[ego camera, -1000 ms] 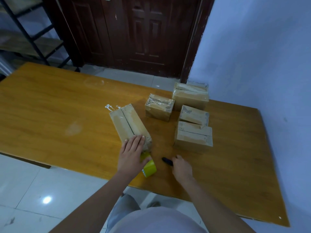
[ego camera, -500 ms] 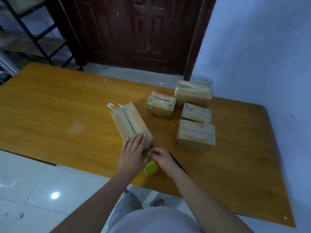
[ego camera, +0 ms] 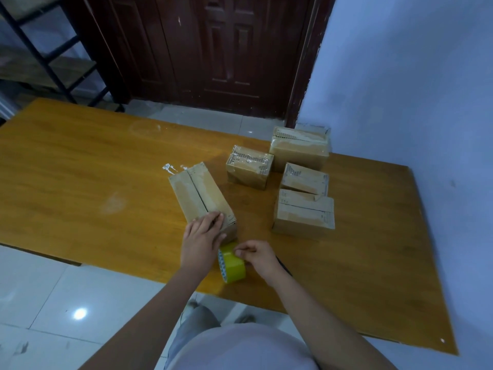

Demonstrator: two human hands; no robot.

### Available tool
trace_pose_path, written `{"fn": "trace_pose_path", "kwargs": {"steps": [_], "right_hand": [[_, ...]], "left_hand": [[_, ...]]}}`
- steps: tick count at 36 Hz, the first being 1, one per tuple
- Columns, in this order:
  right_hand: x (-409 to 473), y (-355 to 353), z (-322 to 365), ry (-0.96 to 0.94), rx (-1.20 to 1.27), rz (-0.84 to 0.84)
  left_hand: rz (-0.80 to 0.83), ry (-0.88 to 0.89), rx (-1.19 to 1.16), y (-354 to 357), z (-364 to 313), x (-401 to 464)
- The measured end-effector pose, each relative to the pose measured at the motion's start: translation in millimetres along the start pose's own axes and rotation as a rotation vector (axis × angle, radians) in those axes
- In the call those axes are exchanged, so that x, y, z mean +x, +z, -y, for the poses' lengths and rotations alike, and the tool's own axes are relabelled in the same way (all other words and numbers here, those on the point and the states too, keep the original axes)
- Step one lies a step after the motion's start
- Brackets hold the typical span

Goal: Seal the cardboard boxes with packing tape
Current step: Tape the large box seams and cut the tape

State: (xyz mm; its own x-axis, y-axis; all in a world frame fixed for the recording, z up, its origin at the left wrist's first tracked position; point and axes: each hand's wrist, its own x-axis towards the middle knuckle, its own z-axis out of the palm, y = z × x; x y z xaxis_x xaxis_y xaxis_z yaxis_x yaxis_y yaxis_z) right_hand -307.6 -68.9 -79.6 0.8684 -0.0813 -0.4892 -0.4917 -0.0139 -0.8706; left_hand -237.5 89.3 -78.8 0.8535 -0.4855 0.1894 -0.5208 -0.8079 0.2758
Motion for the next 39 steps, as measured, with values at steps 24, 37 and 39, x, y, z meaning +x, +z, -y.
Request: {"fn": "trace_pose_path", "kwargs": {"steps": [24, 37, 39], "right_hand": [[-3, -7, -1, 0.040, 0.131, -0.074], [-6, -10, -6, 0.043, 0.131, -0.081], [-5, -10, -8, 0.039, 0.135, -0.083]], "left_hand": [[0.099, 0.214, -0.182, -24, 34, 24], [-0.026, 0.288, 0.099, -13, 26, 13], [-0.045, 0.267, 0.126, -13, 22, 13]]}}
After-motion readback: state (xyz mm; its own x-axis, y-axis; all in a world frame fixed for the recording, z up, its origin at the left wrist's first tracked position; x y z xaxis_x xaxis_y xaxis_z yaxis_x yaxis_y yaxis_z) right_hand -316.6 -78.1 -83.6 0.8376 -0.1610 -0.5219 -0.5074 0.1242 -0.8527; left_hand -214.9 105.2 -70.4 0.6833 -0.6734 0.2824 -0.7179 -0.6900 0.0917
